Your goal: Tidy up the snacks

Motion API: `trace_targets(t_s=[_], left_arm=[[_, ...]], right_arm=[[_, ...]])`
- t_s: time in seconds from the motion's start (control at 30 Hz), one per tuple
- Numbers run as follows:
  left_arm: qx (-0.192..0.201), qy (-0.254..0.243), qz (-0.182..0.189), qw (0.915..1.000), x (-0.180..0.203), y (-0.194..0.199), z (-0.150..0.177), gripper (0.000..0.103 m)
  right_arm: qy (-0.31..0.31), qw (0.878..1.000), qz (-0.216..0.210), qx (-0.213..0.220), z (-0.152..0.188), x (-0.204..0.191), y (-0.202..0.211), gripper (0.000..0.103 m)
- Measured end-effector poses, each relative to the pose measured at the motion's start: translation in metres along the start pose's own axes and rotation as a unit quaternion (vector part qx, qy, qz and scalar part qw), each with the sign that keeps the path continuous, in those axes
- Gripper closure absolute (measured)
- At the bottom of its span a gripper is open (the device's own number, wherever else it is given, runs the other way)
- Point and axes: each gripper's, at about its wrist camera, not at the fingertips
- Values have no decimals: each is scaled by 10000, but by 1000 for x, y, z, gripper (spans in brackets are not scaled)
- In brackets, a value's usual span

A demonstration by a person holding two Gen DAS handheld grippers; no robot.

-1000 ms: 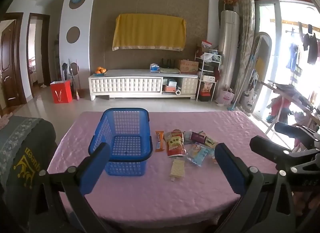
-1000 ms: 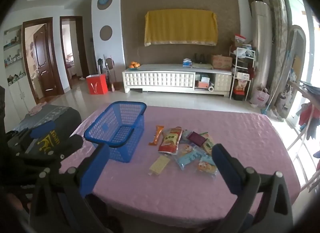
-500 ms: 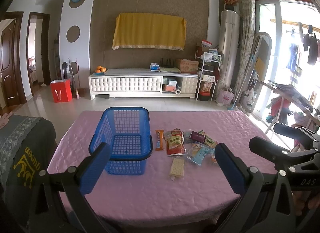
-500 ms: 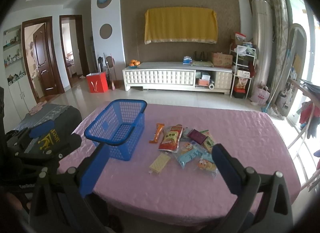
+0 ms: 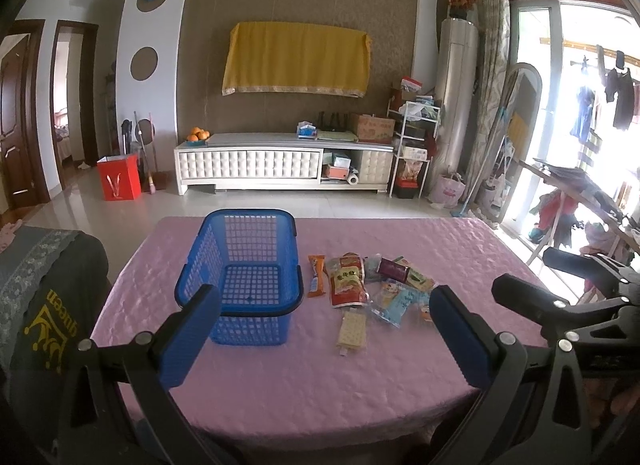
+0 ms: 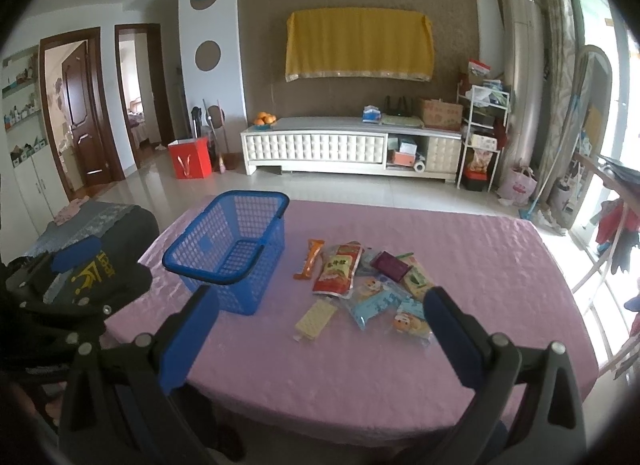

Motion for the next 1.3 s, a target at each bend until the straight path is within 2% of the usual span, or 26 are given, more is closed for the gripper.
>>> trace_targets(t_s=[1.0,1.3], left_arm=[[-43,-5,20,10000,-2,2,-4,0],[-181,-111,119,9997,0,-17,-12,0]], right_arm=[[52,9998,-10,-176,0,0,-6,0],[202,9995,177,-163,-6,7,-18,0]])
Point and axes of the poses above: each gripper's, at about its wrist camera, not at the fingertips, and y roughly against the way its jaws point, x to its right, z to its underside, and after that the axes turned 1 degree about x, right-handed
